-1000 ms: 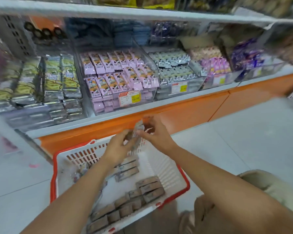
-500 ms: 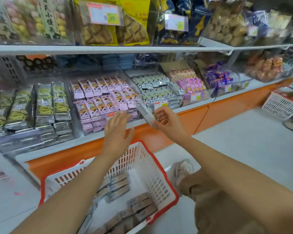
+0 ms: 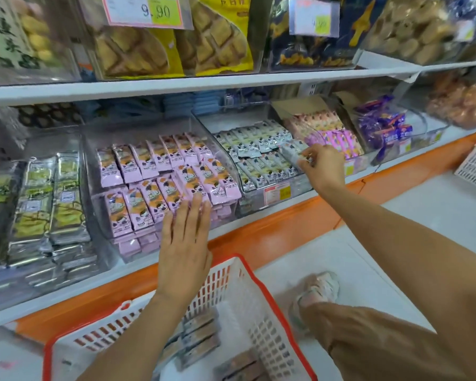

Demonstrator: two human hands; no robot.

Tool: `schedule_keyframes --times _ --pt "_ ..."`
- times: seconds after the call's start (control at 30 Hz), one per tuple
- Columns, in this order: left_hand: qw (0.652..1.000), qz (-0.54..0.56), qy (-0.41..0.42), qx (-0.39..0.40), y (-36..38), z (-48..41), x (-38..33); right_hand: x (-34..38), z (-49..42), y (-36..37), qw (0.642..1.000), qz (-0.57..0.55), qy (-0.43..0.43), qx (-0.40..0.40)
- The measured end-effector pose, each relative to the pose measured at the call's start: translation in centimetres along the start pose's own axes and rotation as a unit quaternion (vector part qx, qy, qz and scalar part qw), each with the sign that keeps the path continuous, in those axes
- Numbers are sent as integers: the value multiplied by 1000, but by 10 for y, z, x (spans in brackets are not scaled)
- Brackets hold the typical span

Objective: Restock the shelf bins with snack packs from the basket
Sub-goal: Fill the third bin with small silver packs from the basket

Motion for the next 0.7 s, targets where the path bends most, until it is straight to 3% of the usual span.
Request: schedule_keyframes --times 0.2,0.43,0.7 --pt "1000 7 10 24 -3 0 1 7 -1 8 1000 10 12 14" --pt "997 43 5 63 -24 19 -2 39 69 -16 991 -99 -86 21" --pt "988 27 -15 151 -31 94 8 85 196 5 947 -211 -172 169"
Point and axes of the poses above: each hand's wrist, its own z-axis away from the middle knuckle, its own y-axis out of the palm, x = y × z, the point moved 2 cm from there along -z, towards the middle knuckle, and after that the axes turned 6 degrees about z, right-handed, at the moved point
